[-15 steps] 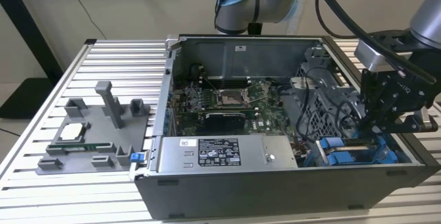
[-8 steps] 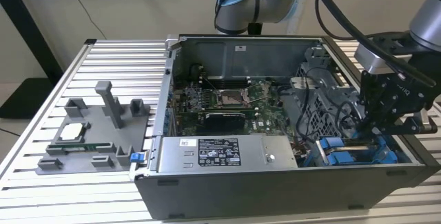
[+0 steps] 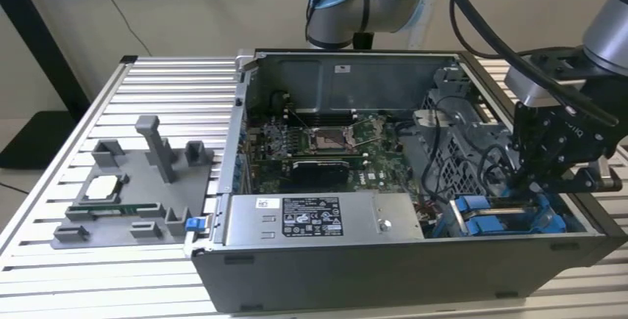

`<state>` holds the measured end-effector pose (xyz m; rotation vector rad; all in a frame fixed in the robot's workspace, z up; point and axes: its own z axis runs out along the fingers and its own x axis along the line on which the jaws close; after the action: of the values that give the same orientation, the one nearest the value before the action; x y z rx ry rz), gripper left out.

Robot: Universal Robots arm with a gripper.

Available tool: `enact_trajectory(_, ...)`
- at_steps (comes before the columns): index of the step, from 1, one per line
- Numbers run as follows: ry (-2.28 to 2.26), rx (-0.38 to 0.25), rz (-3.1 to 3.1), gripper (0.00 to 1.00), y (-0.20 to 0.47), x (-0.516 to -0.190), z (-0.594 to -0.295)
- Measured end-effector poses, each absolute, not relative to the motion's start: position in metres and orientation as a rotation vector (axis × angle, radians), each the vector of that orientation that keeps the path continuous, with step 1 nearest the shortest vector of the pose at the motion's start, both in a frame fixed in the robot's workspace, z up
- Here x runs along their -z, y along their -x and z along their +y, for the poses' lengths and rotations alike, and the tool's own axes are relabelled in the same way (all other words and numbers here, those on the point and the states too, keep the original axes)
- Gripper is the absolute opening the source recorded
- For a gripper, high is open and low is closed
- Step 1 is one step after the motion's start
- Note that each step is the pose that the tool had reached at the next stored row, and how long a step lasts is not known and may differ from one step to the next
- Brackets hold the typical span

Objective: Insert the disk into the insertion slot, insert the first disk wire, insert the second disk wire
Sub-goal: 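Insert the first disk wire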

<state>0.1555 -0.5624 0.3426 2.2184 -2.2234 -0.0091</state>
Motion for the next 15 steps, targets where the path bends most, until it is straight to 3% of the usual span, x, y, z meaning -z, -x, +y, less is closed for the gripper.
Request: enact_trajectory(15, -2.189, 0.009, -2.253, 0.0, -0.1568, -0.3406, -0.5623)
